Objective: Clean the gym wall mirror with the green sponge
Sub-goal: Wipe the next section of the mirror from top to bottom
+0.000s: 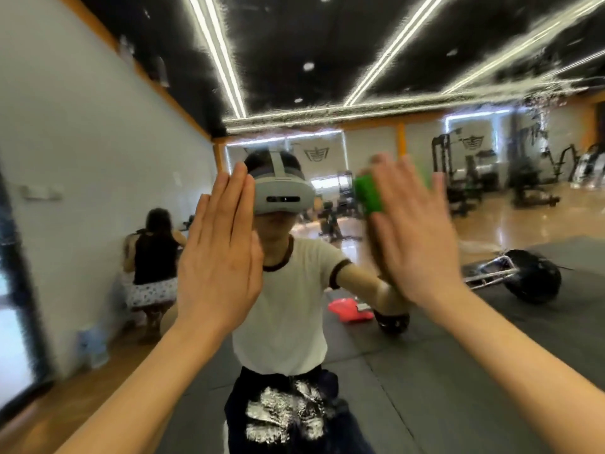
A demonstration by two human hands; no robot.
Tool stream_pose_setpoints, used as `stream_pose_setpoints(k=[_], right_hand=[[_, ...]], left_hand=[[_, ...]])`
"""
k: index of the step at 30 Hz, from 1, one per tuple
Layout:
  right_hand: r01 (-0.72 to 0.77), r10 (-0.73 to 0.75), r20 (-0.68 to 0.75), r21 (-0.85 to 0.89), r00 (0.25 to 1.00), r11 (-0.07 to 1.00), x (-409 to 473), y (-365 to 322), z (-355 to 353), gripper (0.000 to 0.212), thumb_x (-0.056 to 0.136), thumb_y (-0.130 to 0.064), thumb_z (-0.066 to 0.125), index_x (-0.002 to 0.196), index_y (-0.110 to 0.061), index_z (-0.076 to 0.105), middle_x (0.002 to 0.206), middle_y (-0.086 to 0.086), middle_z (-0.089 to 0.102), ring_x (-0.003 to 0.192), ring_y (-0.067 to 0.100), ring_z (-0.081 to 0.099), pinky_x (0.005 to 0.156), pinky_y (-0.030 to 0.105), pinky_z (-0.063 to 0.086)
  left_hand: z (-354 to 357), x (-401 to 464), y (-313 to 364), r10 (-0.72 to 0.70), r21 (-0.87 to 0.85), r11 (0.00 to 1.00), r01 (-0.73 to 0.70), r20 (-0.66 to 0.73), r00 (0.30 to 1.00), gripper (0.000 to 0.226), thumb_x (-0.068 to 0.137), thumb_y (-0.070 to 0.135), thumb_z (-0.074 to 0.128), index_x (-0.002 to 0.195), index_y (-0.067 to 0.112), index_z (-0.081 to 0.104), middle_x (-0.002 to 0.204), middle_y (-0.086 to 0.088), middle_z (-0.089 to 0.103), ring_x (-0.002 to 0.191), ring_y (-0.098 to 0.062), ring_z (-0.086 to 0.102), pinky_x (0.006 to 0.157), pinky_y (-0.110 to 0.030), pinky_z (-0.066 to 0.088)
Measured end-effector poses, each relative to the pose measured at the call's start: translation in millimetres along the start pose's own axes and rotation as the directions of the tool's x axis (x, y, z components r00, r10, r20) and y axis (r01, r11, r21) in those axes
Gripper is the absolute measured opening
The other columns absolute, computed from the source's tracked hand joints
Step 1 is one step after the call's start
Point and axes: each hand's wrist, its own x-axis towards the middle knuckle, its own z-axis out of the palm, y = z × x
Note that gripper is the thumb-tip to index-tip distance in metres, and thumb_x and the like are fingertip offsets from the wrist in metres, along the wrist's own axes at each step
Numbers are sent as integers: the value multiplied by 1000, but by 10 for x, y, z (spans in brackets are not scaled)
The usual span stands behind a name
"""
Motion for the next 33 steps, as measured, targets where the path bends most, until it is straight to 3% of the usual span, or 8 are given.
stream_pose_setpoints(k=[5, 8, 12, 16, 21, 27, 30, 33], right_hand=[[-480, 487, -189, 85, 852, 873, -8, 117, -19, 55, 107, -27, 24, 159, -8, 22, 167, 8, 20, 155, 23, 8, 125, 48, -4], [-120, 127, -110, 64, 986, 991, 111, -632, 207, 55, 103, -23, 35, 156, -9, 28, 165, 9, 26, 153, 25, 14, 125, 47, 1], [310, -310, 19, -6, 950, 951, 307, -467, 130, 54, 104, -22, 41, 156, -11, 32, 163, 9, 30, 153, 26, 21, 126, 44, 3], [-156, 155, -53, -9, 986, 988, 280, 512, -146, 58, 104, -21, 35, 159, -14, 19, 167, 6, 15, 154, 23, 9, 126, 38, -8], [-562, 568, -184, 88, 802, 822, 139, 470, -136, 58, 106, -29, 23, 160, -9, 16, 168, 8, 13, 155, 25, 6, 125, 52, -3], [92, -91, -44, 23, 995, 996, 138, 71, -11, 51, 106, -22, 35, 154, -6, 35, 162, 12, 31, 152, 27, 20, 126, 39, -3], [-158, 158, -74, 7, 985, 987, -55, 712, -139, 53, 108, -24, 29, 158, -8, 26, 166, 9, 23, 155, 23, 12, 126, 38, -6], [-541, 539, -215, 54, 815, 839, -239, 1045, -196, 53, 109, -24, 26, 159, -6, 22, 167, 7, 20, 155, 23, 10, 126, 47, 0]], left_hand=[[-14, 3, 8, -8, -25, 1000, 8, -8, 1000, 59, 101, 16, 31, 157, -2, 24, 167, -16, 19, 155, -28, 13, 127, -33, 1], [-22, 15, 8, -11, -49, 999, 11, -2, 1000, 59, 102, 18, 29, 157, -2, 25, 166, -16, 21, 154, -27, 14, 127, -31, 0], [-81, 4, -6, -30, -118, 992, 34, 36, 999, 59, 103, 23, 30, 157, 0, 27, 167, -13, 21, 155, -16, 8, 127, -29, 0], [-155, -12, 25, -38, -148, 988, 48, 68, 997, 61, 103, 25, 34, 160, 5, 23, 168, -9, 18, 155, -10, 3, 127, -28, -1], [-61, 106, 332, 34, -151, 988, -28, 42, 999, 63, 101, 20, 38, 159, 4, 21, 168, -11, 17, 156, -16, 6, 127, -28, -2], [291, 467, 858, 88, -270, 959, -83, 6, 996, 68, 98, -3, 49, 159, 2, 21, 167, -14, 19, 156, -23, 13, 127, -32, 0], [396, 560, 983, 136, -259, 957, -128, 12, 991, 67, 96, 1, 42, 159, 2, 19, 167, -14, 19, 156, -25, 14, 127, -29, -3], [445, 568, 1007, 178, -191, 967, -171, 22, 984, 64, 98, 7, 39, 158, 1, 21, 167, -15, 20, 155, -27, 15, 126, -29, -4]])
